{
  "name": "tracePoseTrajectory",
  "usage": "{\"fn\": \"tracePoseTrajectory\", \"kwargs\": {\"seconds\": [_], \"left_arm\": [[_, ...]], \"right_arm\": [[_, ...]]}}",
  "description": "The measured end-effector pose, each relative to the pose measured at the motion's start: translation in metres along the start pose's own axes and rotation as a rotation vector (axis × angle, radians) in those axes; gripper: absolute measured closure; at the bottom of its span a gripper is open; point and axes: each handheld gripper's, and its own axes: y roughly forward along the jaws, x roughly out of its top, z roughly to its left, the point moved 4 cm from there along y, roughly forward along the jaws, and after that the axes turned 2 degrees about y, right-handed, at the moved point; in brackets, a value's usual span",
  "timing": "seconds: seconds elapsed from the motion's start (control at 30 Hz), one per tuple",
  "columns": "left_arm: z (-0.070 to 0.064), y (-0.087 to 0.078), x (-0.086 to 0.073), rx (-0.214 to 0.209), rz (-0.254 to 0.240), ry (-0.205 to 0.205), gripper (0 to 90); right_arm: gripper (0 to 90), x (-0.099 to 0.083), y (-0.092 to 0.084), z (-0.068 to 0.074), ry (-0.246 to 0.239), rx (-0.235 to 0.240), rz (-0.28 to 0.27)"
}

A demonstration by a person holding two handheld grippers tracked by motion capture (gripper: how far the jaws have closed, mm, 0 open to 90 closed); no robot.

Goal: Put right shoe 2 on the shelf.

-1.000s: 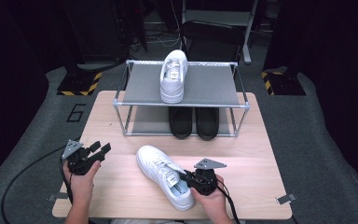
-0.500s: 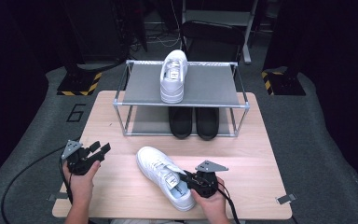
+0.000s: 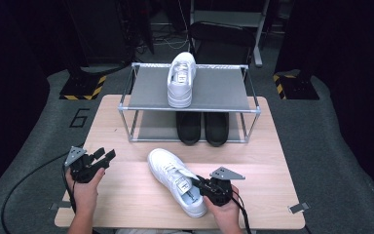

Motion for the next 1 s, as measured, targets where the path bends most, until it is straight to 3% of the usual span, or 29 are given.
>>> {"fn": "tracePoseTrajectory", "kwargs": {"seconds": [0.37,1.0], "left_arm": [[0.0,0.0,-0.001,0.001,0.005,-0.002,47.6],[0.0,0.0,-0.001,0.002,0.0,-0.004,47.6]], "right_arm": [[80.2,0.009,-0.015,-0.005,0.037,-0.024,-0.064],[80.1,0.028,-0.035,-0.008,0.04,-0.057,-0.169]]}}
